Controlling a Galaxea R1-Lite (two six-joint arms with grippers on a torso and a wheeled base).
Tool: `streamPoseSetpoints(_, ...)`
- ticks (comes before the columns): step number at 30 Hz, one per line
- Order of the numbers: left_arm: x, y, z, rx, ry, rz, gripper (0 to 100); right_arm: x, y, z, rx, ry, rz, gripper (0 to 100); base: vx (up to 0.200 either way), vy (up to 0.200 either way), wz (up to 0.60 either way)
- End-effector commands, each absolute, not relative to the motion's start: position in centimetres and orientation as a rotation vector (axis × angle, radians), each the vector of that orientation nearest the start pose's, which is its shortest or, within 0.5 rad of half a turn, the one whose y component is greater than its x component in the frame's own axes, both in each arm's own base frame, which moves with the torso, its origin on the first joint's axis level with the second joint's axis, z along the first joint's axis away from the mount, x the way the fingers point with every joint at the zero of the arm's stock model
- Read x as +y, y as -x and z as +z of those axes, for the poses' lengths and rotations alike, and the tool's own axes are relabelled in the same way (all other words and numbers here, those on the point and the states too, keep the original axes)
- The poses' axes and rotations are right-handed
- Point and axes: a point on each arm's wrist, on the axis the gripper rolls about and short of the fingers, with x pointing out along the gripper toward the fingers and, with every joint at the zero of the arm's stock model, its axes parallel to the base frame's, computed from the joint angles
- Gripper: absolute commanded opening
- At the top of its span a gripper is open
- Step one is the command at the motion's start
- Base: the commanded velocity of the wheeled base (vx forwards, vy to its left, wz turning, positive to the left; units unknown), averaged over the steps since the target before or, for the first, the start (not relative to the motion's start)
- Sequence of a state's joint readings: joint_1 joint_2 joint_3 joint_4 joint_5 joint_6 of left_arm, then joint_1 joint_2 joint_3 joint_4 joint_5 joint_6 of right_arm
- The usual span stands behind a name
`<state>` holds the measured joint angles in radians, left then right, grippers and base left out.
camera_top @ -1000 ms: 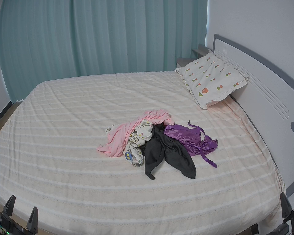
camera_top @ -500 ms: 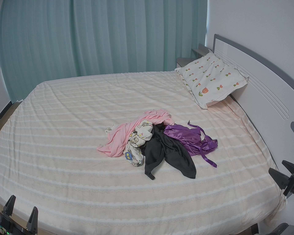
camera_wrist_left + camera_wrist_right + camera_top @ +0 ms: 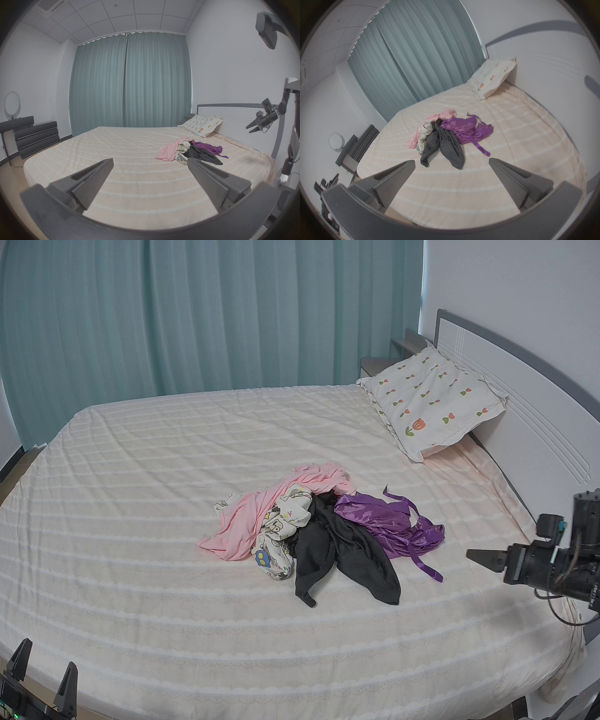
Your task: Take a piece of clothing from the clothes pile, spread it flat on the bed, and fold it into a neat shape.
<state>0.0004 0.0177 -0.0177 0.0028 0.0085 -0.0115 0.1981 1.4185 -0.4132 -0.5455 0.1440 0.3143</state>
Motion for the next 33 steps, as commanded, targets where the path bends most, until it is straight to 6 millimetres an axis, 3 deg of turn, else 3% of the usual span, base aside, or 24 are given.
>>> streamPoseSetpoints(1, 0.0, 2.3, 7.6, -0.002, 0.012, 0.011, 100, 10.6, -30.5, 4.3, 0.764, -0.401, 0.272, 100, 0.000, 0.000, 0.00)
streamPoseSetpoints(5, 0.0, 2.3, 7.6, -0.002, 0.012, 0.009, 100, 11.9, -32.0, 2.6, 0.787, -0.399, 0.267, 100, 0.000, 0.000, 0.00)
streamPoseSetpoints(20, 0.0, 2.3, 7.6, -0.002, 0.014, 0.011, 100, 13.1, -36.3, -2.8, 0.808, -0.375, 0.180, 100, 0.000, 0.000, 0.00)
streamPoseSetpoints(33, 0.0, 2.3, 7.6, -0.002, 0.012, 0.011, 100, 14.3, -37.6, -4.0, 0.808, -0.390, 0.190, 100, 0.000, 0.000, 0.00)
